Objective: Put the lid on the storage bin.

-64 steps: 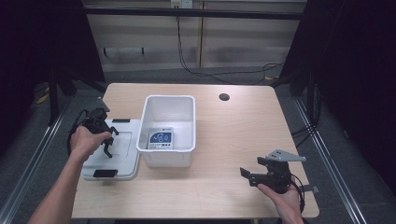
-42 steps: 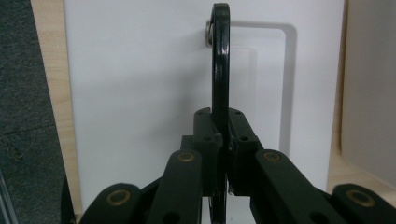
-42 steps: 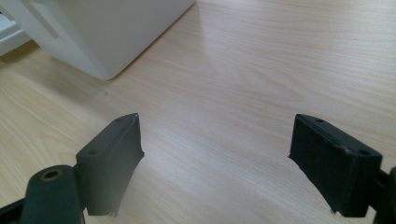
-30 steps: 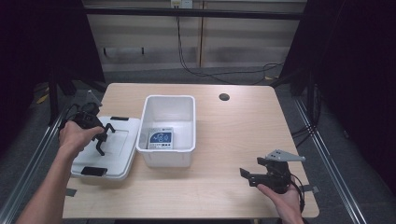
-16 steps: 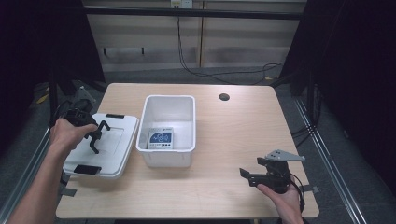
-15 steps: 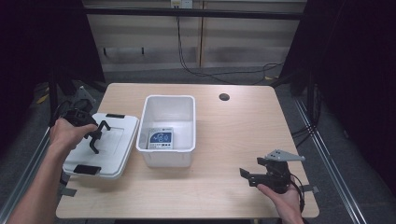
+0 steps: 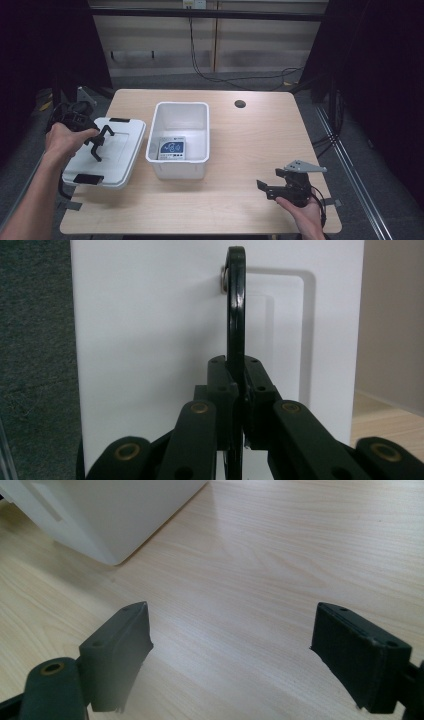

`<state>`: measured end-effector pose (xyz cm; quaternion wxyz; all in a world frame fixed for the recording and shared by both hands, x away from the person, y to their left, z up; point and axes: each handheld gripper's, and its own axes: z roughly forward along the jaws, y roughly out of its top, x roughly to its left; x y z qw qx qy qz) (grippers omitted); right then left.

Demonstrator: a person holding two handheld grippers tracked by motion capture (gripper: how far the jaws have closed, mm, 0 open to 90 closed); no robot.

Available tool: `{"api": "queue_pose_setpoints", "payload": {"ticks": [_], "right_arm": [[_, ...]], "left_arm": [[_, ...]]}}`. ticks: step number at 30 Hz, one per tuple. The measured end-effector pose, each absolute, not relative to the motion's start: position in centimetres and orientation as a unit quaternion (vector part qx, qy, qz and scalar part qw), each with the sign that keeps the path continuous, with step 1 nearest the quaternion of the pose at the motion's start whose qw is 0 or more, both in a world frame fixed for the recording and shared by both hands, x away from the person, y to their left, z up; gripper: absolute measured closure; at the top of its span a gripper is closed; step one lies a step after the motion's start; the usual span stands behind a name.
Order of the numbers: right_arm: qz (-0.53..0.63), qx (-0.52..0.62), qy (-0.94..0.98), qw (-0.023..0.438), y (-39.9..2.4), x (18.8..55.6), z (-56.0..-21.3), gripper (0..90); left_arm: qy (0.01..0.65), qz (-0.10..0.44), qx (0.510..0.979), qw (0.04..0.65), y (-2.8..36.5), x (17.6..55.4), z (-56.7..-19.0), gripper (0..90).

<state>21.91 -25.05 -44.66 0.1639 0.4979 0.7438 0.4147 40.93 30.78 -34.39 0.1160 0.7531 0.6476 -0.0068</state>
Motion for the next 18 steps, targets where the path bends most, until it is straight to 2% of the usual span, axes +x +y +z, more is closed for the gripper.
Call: {"api": "queue_pose_setpoints", "payload": {"ticks": [18], "right_arm": [[0.412, 0.500, 0.744, 0.164, -25.0, 21.9, -44.7, 14.5]], "left_arm": [[0.645, -0.004, 0.756, 0.112, 29.8, 40.8, -32.2, 84.8]]}}
